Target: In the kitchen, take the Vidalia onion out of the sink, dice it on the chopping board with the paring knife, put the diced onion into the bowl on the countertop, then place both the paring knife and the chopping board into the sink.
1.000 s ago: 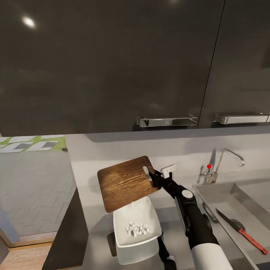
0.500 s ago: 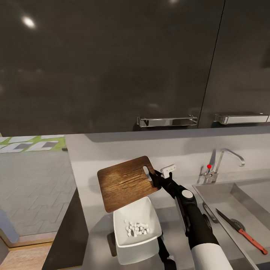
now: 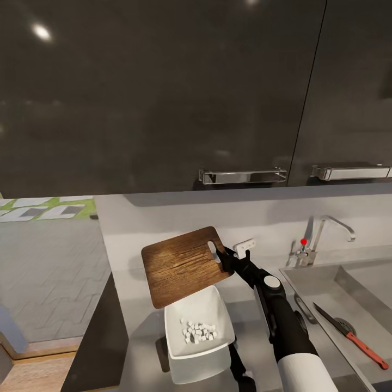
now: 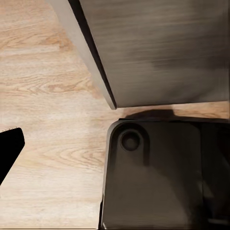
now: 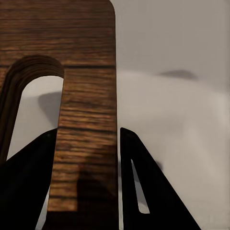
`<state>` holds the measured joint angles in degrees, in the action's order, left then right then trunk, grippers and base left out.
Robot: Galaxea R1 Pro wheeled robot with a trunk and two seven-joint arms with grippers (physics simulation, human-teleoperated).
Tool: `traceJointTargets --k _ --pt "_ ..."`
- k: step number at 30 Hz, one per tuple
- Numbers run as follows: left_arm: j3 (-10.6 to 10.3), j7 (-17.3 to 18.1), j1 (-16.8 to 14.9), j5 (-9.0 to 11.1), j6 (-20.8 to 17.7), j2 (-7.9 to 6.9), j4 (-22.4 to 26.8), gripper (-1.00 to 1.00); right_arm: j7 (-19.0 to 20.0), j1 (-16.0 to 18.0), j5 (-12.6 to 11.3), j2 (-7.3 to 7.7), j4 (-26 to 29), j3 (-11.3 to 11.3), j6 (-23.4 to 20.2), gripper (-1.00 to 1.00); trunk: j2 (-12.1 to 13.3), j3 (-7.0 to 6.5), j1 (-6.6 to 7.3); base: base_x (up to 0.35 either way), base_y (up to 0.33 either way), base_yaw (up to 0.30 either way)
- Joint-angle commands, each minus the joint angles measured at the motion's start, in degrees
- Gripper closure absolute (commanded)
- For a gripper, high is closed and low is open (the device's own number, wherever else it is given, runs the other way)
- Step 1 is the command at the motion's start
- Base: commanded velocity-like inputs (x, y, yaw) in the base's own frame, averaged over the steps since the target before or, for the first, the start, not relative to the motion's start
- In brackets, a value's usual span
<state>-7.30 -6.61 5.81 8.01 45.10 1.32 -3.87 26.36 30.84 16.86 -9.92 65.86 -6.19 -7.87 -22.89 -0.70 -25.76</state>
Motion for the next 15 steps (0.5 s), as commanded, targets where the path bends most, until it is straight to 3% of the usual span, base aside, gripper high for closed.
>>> traceJointTargets --k 1,7,15 --pt "-0.52 -0.17 0.56 0.44 1.00 0.08 -0.08 -1.00 0.46 0.01 0.31 -0.08 0.07 -0.22 -0.21 1.00 -0.03 0.00 -0.02 0.000 0.000 0.000" --pt "-0.52 -0.24 3.34 0.46 3.58 0.26 -0.08 -1.00 0.47 0.01 0.30 -0.08 0.09 -0.22 -0.21 1.00 -0.03 0.00 -0.02 0.000 0.000 0.000" --pt "-0.52 -0.24 3.93 0.45 4.02 0.27 -0.08 -1.00 0.48 0.01 0.30 -0.08 0.09 -0.22 -0.21 1.00 -0.03 0.00 -0.02 0.000 0.000 0.000"
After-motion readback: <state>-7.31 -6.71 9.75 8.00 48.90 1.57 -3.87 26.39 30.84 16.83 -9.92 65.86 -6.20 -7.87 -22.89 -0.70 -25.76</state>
